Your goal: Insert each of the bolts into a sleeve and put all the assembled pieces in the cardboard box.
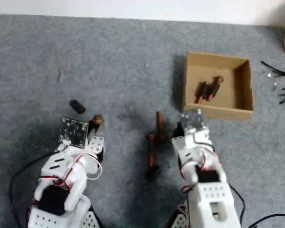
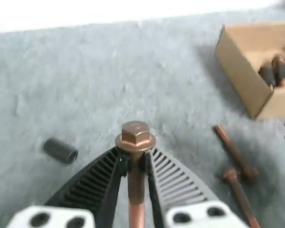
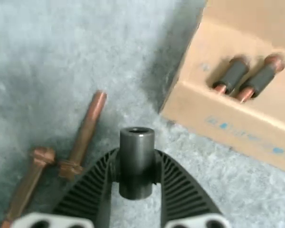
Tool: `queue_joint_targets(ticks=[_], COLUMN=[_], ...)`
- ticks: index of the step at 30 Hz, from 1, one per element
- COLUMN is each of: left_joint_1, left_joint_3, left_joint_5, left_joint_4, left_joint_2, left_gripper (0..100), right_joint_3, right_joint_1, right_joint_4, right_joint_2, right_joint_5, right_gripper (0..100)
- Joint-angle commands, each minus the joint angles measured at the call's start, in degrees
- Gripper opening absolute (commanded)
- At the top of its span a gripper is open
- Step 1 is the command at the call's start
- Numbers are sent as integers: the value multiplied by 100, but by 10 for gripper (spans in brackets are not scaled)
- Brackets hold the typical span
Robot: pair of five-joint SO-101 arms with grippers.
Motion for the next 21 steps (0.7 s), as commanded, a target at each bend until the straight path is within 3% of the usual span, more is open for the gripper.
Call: queue_joint_targets(ticks=[1,3,7,11,15,18,21], left_joint_1=[-31,40,708,1209,1244,1244,1279], left_joint_3=[321,646,1481,1446,1446,1446,1429], left_joint_5=[-44,-35,-35,-35,44,738,1565], left_joint_4=[-2215,-3754,-6426,-6382,-6347,-6198,-5538], left_joint_2=[-101,-84,-48,-22,-22,-22,-22], left_gripper=[6,6,6,6,6,6,6], right_joint_3=[611,998,1174,1138,1138,1130,1121], right_joint_1=[-136,-382,-910,-1596,-2167,-2387,-2396], right_joint_4=[13,40,1349,1455,1455,1455,1455], right_joint_2=[-1640,-2466,-3618,-3512,-3503,-3503,-3503], right_joint_5=[-158,-149,-158,-158,-158,-149,-149], right_gripper=[5,5,5,7,7,7,7])
